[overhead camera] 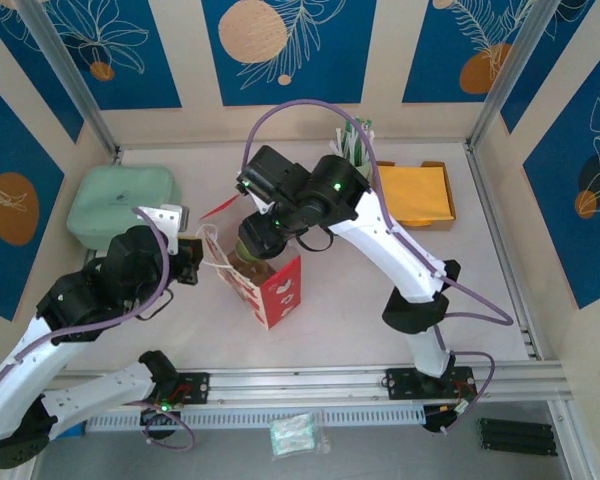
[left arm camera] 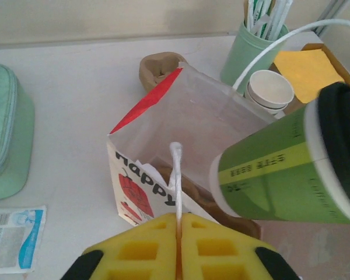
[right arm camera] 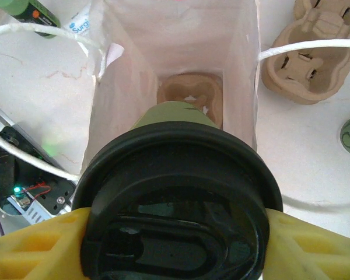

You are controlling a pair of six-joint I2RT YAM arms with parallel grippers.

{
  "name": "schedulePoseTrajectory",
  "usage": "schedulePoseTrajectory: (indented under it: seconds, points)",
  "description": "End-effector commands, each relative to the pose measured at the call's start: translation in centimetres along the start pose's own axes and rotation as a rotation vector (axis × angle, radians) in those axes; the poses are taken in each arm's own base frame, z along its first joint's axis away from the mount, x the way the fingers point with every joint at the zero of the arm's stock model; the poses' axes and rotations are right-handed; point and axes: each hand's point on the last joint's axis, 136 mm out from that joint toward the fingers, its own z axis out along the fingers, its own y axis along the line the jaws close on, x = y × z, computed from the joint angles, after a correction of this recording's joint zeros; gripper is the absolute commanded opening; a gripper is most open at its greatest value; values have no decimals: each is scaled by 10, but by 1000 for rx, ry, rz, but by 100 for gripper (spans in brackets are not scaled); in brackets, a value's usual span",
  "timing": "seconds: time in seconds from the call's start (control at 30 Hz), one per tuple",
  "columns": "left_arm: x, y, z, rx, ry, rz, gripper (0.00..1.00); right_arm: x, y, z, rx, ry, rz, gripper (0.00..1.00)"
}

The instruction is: Pack the takeout coffee

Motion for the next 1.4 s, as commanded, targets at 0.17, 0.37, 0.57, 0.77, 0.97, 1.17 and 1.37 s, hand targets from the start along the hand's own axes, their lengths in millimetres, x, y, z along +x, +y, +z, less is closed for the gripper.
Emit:
schedulePoseTrajectory:
  seconds: [0.17, 0.37, 0.57, 0.77, 0.97, 1.17, 1.37]
  points:
    - [-1, -9, 1, 58, -13, -15, 0, 9, 4, 23, 30, 75, -36, 62]
    - [-1, -11, 0, 71, -17, -17, 0, 18, 8, 40, 52, 132, -51, 62]
    - [0, -12, 0, 80, -18, -19, 0, 27, 7, 53, 75, 189, -45, 62]
    - [0, -13, 1, 90, -19, -22, 0, 36, 3, 62, 105, 243, -47, 62]
    - [1, -13, 1, 92, -19, -21, 0, 43, -3, 65, 123, 282, -47, 62]
    - [5, -11, 1, 86, -17, -25, 0, 49, -10, 63, 138, 304, -44, 62]
    - [7, -8, -1, 82, -15, -30, 0, 51, -14, 55, 140, 302, -39, 62]
